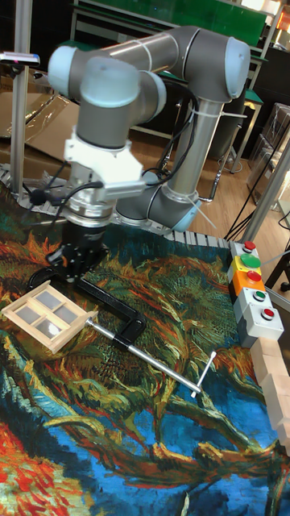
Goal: Open a sliding window
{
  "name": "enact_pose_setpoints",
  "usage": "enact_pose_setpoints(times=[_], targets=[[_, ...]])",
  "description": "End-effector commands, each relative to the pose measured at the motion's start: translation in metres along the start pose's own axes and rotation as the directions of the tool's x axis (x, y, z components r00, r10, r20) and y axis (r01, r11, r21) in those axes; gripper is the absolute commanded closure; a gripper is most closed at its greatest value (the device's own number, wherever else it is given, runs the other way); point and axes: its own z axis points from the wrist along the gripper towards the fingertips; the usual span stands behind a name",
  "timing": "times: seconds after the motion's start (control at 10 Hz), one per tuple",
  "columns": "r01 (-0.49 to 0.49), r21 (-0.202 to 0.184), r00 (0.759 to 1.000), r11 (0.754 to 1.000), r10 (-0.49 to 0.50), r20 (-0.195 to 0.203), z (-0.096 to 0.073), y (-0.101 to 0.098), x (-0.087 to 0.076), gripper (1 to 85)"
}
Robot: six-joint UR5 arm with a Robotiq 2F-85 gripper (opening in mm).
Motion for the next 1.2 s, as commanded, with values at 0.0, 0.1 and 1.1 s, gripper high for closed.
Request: enact_pose_setpoints(times=[0.0,0.1,1.1], targets=[[0.005,0.034,0.996,0.999,-0.002,-0.084,0.004,-0.015,0.031,50.3],[0.013,0.061,0.996,0.998,-0.008,-0.09,0.009,-0.017,0.029,50.3],[0.088,0.041,0.995,0.995,-0.086,-0.043,0.055,0.011,-0.002,53.7]])
